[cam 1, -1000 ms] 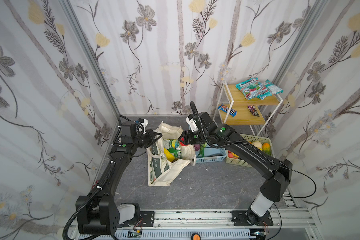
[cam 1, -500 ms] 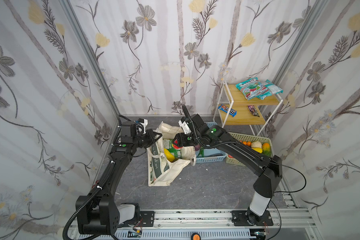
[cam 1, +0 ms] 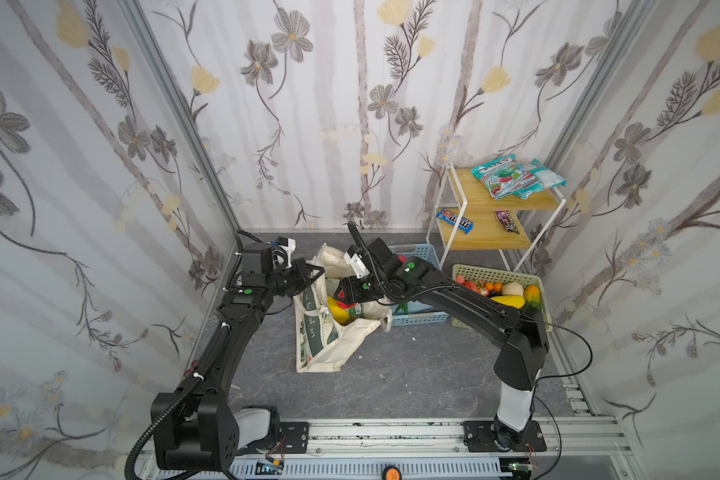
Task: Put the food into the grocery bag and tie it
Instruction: 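Lower the red peach into the tote bag and open the right gripper, then withdraw the right gripper from the bag toward the pale blue basket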
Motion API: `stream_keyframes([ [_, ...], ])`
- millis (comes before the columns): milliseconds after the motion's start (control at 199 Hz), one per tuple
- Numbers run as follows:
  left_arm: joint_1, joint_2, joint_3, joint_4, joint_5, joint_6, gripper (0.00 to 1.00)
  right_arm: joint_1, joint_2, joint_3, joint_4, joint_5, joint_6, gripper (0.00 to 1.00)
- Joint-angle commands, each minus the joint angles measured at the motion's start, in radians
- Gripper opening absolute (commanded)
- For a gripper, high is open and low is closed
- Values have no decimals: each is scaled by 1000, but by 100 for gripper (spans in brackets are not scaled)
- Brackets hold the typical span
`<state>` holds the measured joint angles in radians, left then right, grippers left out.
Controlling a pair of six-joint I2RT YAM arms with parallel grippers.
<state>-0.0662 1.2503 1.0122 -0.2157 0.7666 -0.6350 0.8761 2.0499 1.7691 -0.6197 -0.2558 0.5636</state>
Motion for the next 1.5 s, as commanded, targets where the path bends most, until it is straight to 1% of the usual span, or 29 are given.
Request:
stream_keyframes([
  [0,0,-2,6,17,11,8,0,1,17,-3,41,-8,-8,61],
  [662,0,1,8,17,10,11,0,2,79,-60,78,-32,-21,63],
  [762,-1,3,11,18,12,10,0,3,88,-68,90,-46,-26,64],
  [903,0,3,16,13,12,13,0,1,92,-81,105,-59,-35,70],
  [1134,0,4,19,11,12,15,0,-2,73,-109,139,-77,-40,75],
  [1500,2,4,17,11,10,17,0,-15,-28,-120,155,-94,-54,78],
])
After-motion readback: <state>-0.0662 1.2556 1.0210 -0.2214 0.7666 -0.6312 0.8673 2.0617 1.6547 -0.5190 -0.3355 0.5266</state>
